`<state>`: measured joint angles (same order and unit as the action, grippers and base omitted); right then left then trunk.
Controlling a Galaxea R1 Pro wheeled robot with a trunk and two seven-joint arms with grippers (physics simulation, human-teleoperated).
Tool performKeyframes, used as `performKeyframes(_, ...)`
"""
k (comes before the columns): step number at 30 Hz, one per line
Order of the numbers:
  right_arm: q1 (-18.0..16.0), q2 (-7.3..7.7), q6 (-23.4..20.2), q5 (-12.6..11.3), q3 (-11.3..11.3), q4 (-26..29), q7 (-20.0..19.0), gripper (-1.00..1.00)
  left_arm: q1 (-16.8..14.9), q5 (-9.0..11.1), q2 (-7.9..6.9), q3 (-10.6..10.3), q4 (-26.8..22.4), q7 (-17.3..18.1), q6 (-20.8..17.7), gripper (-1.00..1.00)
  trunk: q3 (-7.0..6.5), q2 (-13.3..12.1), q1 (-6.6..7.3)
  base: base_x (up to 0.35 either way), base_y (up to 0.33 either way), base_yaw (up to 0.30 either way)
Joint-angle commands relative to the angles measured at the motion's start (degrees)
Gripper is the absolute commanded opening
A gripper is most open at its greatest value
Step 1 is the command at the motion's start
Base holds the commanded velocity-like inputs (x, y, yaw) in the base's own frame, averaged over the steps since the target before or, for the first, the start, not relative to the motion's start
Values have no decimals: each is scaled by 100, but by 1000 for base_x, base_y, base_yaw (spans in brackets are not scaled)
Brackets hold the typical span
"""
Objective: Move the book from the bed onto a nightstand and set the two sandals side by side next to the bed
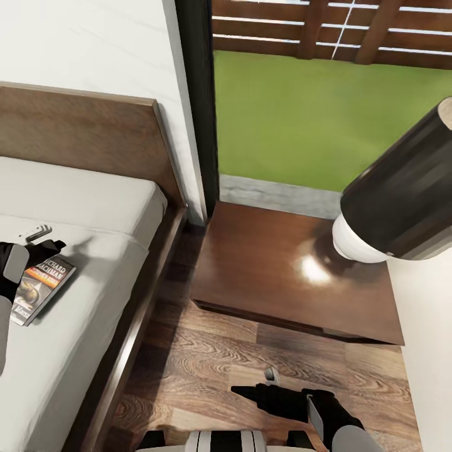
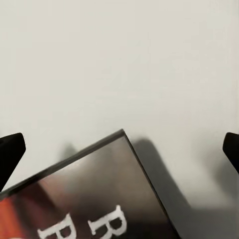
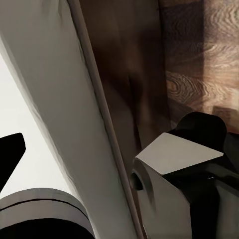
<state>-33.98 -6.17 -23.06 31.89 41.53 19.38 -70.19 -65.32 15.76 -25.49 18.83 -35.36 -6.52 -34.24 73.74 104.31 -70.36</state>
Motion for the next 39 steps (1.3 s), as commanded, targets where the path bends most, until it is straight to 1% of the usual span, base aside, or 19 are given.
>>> performKeyframes(1, -3, -7, -58, 45, 48, 13, -30, 100, 1, 24, 0, -2, 298, -36, -33, 100, 4, 1, 0, -3, 0, 0)
performKeyframes(5, -3, -7, -58, 45, 48, 13, -30, 100, 1, 24, 0, -2, 346, -36, 129, 100, 4, 1, 0, -23, 0, 0)
performKeyframes(10, -3, -7, -58, 45, 48, 13, -30, 100, 1, 24, 0, -2, 352, -34, 149, 100, 4, 1, 0, -236, 0, 0)
performKeyframes(14, -3, -7, -58, 45, 48, 13, -30, 100, 1, 24, 0, -2, 354, -34, 154, 100, 4, 1, 0, -104, 0, 0)
performKeyframes(26, -3, -7, -58, 45, 48, 13, -30, 100, 1, 24, 0, -2, 361, -34, 155, 100, 4, 1, 0, -8, 0, -1)
performKeyframes(33, -3, -7, -58, 45, 48, 13, -30, 100, 1, 24, 0, -2, 461, -34, 170, 100, -9, 1, 0, 0, 0, -139)
performKeyframes(39, -3, -7, -58, 45, 48, 13, -30, 100, 1, 24, 0, -2, 468, -34, 181, 100, -11, 1, 0, 0, 0, -26)
